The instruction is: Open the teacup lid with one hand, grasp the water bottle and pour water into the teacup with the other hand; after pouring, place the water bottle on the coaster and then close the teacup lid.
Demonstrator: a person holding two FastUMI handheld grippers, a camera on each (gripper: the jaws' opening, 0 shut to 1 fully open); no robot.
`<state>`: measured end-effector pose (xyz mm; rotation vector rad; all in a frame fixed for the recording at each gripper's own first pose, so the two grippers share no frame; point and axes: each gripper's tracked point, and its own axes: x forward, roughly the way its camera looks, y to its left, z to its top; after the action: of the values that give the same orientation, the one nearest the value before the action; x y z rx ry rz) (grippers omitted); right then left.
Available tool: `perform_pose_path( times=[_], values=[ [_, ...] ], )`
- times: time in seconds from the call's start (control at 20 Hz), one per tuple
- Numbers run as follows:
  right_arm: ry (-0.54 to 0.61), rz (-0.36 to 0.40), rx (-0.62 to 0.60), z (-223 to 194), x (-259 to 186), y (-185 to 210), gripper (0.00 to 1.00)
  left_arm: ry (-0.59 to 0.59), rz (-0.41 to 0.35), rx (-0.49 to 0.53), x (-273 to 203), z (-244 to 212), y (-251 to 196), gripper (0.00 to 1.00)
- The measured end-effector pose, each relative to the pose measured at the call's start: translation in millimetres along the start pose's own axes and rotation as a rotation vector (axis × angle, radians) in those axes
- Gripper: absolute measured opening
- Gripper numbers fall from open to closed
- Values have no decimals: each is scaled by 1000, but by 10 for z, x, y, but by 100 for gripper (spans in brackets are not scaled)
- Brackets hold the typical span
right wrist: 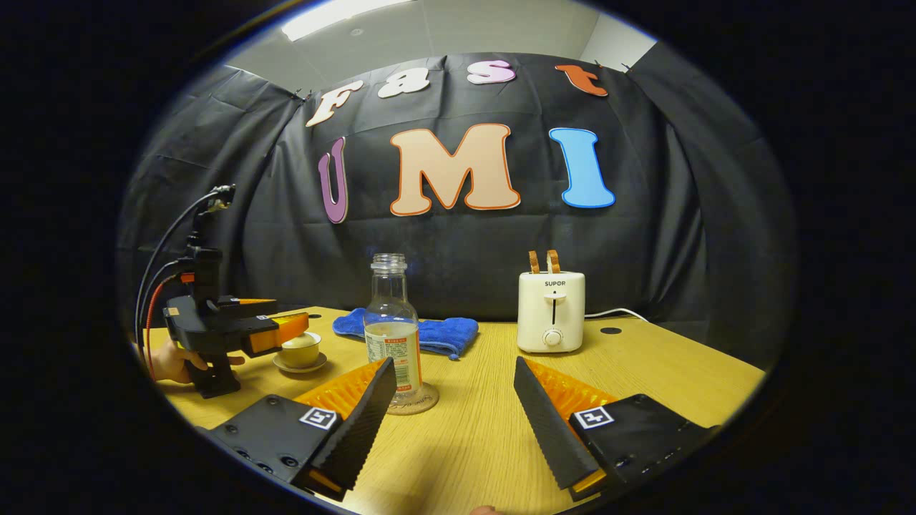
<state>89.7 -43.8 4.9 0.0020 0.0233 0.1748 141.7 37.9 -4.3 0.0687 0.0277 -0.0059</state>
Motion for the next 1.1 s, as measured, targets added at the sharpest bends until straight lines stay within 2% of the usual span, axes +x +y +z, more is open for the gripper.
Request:
perform_pose_path(
  times=[0.15, 0.2, 0.25, 0.8, 1.1],
  values=[
    [0, -18, 0, 4, -6, -40, 100, -11, -3, -83, -200, 0, -10, 96],
    [0, -23, -1, 0, -35, -38, 100, -9, 1, -69, -272, -1, -22, 100],
    [-2, -33, 0, 6, -55, -45, 100, -10, 1, -77, -331, 10, -42, 96],
    [0, -54, 0, -1, -561, 202, 100, -9, 16, -70, -1256, 26, -273, 98],
    [-1, -54, 0, 2, -777, 421, 100, -11, 25, -68, -1560, 41, -420, 97]
  ],
)
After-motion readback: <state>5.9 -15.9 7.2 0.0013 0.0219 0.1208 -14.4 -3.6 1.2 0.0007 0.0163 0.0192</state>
